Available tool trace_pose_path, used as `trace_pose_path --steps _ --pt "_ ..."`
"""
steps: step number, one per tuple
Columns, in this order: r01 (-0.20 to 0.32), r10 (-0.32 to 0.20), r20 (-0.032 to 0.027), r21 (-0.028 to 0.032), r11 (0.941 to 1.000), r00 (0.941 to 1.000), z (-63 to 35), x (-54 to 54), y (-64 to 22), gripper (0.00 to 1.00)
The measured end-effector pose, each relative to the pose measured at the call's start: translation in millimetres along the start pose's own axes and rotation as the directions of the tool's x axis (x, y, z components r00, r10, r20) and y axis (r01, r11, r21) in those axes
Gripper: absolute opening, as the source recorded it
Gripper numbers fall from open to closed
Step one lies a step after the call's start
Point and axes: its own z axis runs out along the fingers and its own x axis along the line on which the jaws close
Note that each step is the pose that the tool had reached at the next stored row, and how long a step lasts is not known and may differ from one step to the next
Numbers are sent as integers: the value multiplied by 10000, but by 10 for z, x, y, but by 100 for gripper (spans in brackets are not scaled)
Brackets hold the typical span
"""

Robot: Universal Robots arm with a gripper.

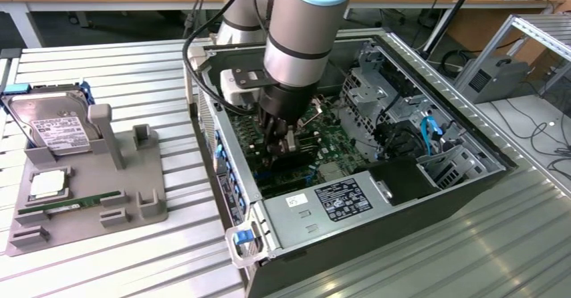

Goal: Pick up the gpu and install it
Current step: 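Press down on the gpu until it lock into place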

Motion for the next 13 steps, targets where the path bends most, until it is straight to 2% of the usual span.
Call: trace_pose_path --steps 3,7,11,13 --pt "16 -16 10 -2 10000 10000 0 -5 -200 11" --pt "32 -32 18 -22 10000 10000 0 -10 -404 11" --pt "60 -60 19 -70 10000 10000 8 -18 -723 11" --pt "68 -68 21 -74 9999 10000 9 -21 -823 11"
